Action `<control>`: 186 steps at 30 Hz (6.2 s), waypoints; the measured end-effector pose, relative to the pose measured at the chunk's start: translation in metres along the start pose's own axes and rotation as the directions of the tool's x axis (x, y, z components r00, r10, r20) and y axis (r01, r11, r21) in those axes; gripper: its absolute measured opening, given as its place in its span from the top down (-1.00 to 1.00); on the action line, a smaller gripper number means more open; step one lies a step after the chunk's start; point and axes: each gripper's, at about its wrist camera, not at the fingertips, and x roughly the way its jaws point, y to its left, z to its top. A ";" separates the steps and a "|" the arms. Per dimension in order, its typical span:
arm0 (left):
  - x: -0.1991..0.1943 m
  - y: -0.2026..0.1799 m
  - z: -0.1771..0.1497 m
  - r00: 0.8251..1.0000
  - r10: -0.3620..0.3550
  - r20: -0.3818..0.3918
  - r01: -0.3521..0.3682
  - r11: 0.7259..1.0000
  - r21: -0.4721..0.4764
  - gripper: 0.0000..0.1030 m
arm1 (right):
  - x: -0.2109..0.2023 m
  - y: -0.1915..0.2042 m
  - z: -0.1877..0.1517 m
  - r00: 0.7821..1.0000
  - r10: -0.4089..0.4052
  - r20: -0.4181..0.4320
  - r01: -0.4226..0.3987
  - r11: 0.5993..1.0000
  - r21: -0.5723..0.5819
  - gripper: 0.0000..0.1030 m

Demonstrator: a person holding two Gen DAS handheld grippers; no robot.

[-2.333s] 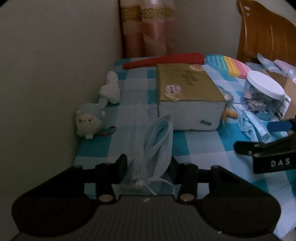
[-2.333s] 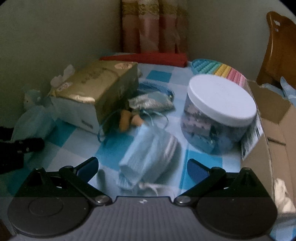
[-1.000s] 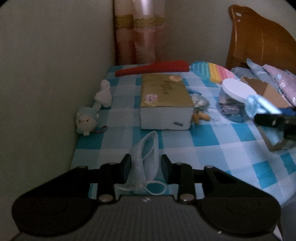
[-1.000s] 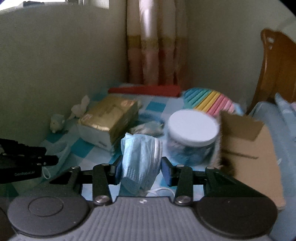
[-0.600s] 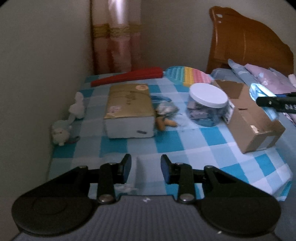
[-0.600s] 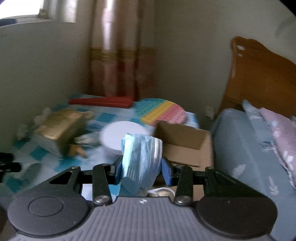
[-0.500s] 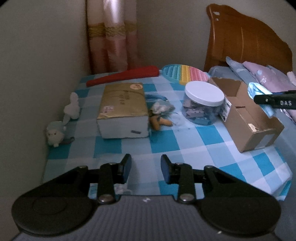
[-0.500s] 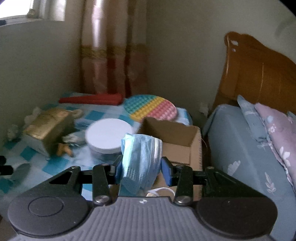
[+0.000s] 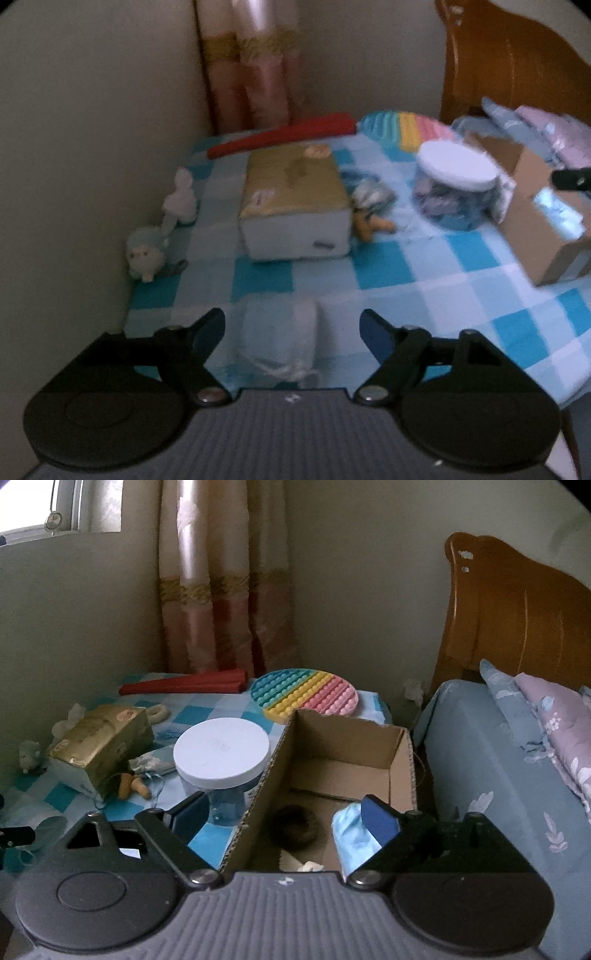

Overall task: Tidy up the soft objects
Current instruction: 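Carry both blue masks over the cardboard box, then open both grippers to drop the masks into the box, then move both open grippers back over the table, then grasp the orange foam earplug beside the tissue pack with the right gripper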

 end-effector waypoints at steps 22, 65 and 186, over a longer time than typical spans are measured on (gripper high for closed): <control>0.027 0.018 0.000 0.997 -0.067 -0.046 0.063 0.996 -0.070 0.49 | -0.025 0.034 -0.015 0.993 0.104 -0.051 -0.107 0.993 -0.052 -0.88; 0.070 -0.220 0.176 0.891 -0.454 0.012 0.435 0.861 0.263 -0.71 | -0.042 -0.003 -0.042 0.998 0.061 -0.028 -0.060 0.997 0.047 -1.00; 0.064 0.037 0.002 0.996 -0.059 -0.065 0.055 0.997 -0.060 -0.96 | 0.125 0.155 -0.003 0.967 0.184 -0.175 -0.221 0.949 -0.224 0.72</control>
